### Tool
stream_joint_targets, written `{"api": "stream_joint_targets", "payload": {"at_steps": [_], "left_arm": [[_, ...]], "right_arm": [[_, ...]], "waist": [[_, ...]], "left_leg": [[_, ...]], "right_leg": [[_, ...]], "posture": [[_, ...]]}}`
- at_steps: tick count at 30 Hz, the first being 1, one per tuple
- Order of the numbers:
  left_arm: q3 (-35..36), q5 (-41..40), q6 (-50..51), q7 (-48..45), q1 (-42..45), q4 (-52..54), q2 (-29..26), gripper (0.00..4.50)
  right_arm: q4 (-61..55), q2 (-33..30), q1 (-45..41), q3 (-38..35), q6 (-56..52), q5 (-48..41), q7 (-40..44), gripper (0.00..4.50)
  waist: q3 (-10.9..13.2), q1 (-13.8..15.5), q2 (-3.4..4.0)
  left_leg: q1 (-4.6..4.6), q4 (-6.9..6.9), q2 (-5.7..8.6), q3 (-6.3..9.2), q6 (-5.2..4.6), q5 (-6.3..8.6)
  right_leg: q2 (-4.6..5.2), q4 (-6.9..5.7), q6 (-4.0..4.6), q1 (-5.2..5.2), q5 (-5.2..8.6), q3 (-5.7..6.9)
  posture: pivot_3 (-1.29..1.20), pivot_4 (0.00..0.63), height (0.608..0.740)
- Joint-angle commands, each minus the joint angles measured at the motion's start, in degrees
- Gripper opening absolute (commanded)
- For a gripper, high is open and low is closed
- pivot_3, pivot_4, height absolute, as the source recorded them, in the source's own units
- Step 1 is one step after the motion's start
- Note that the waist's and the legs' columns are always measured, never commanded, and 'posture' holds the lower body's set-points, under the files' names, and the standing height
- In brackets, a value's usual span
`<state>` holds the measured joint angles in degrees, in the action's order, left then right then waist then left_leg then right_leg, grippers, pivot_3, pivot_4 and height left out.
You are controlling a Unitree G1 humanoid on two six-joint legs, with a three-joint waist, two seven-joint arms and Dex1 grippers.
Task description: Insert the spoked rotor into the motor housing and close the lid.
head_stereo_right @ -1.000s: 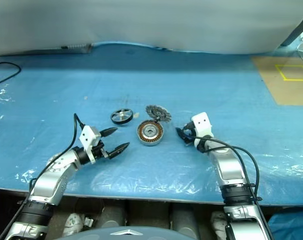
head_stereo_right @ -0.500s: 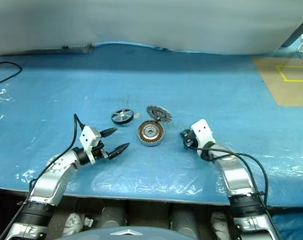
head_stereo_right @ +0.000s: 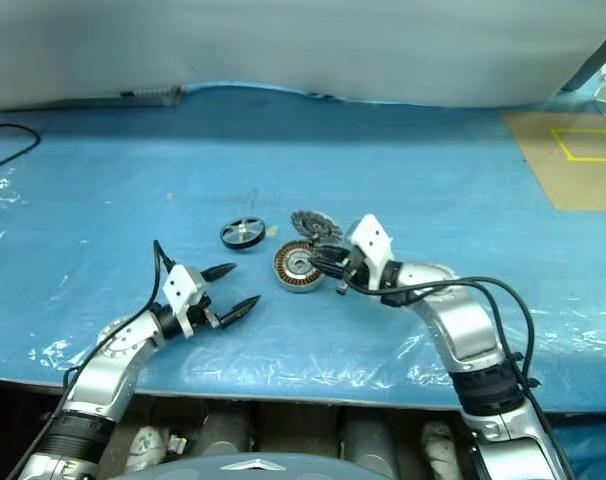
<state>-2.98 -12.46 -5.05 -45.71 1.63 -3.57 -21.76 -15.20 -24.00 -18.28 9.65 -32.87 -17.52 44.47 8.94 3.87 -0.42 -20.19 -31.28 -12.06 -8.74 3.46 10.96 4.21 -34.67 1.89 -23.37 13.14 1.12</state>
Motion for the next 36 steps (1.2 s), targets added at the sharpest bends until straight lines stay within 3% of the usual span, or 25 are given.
{"api": "stream_joint_targets", "payload": {"at_steps": [1,16,31,36], "left_arm": [[-0.27,-0.53,-2.89,-0.57,-0.49,0.85,0.59,4.50],[-2.00,-0.29,-4.85,-1.82,-0.72,-0.44,1.41,4.50],[-1.94,0.78,-8.37,-1.86,0.24,-6.15,1.87,4.50],[-1.89,1.05,-9.36,-1.72,0.58,-7.54,2.11,4.50]], "right_arm": [[-0.42,2.39,-1.77,0.91,-1.30,-0.93,-1.88,0.56],[10.22,9.10,-3.79,3.34,1.28,4.16,-8.73,0.56],[12.04,7.46,-2.07,4.02,1.14,5.72,-7.13,0.56],[12.21,8.23,-2.46,3.67,1.31,5.94,-7.83,2.26]], "waist": [[0.00,0.00,0.00],[0.00,-0.01,0.00],[0.00,-0.01,0.00],[0.00,0.00,0.00]], "left_leg": [[-0.01,0.00,0.00,0.00,0.00,0.00],[0.01,-0.02,0.01,0.00,0.02,0.00],[0.09,-0.04,0.02,0.00,0.02,0.00],[0.13,-0.06,0.02,0.00,0.01,0.00]], "right_leg": [[0.00,0.00,0.00,0.00,0.00,0.00],[0.02,-0.02,0.00,0.00,0.00,-0.02],[0.02,-0.04,0.00,0.08,-0.01,-0.02],[0.02,-0.07,0.00,0.10,-0.01,-0.03]], "posture": [[0.00,0.150,0.740],[0.00,0.150,0.740],[0.00,0.150,0.740],[0.00,0.150,0.740]]}}
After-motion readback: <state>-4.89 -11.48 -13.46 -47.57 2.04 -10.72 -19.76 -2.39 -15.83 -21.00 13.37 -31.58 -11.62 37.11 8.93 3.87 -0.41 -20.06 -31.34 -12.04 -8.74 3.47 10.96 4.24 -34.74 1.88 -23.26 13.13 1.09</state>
